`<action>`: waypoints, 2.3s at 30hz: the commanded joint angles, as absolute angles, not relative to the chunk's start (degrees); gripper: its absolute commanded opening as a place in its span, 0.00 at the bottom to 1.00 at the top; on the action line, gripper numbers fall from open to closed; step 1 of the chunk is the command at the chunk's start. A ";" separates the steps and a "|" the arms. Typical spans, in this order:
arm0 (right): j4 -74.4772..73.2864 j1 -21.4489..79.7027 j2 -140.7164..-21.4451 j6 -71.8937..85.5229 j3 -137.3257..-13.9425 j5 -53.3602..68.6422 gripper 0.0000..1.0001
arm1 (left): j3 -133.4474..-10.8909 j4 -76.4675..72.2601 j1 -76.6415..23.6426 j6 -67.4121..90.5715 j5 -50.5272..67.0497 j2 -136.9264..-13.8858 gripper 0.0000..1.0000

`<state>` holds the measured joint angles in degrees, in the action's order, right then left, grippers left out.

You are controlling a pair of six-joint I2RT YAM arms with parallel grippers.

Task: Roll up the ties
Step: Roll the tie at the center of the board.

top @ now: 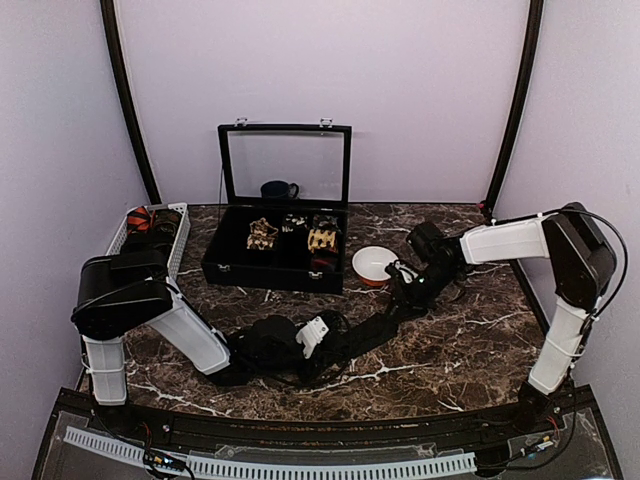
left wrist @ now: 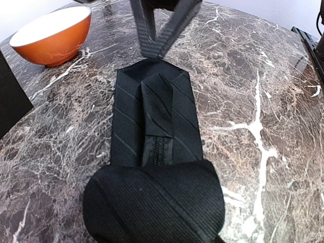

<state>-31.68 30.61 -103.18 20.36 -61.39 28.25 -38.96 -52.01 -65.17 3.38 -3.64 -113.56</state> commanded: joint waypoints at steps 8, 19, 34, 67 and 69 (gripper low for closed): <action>-27.48 33.92 -100.38 23.84 -65.65 39.97 0.46 | -37.83 -44.56 -65.21 2.55 -3.08 -113.37 0.33; -24.73 43.96 -106.59 26.74 -70.49 44.68 0.49 | -37.62 -44.47 -65.21 2.52 -2.61 -113.47 0.33; -33.08 47.20 -111.84 21.83 -73.26 37.20 0.20 | -37.62 -44.48 -65.21 2.20 -2.99 -113.38 0.33; -25.25 36.15 -116.37 20.48 -61.91 40.86 0.00 | -40.14 -64.38 -64.34 -4.38 -0.74 -118.25 0.83; -25.31 36.20 -116.68 20.43 -62.09 40.86 0.00 | -42.57 -64.09 -64.34 -5.68 -0.11 -120.27 0.82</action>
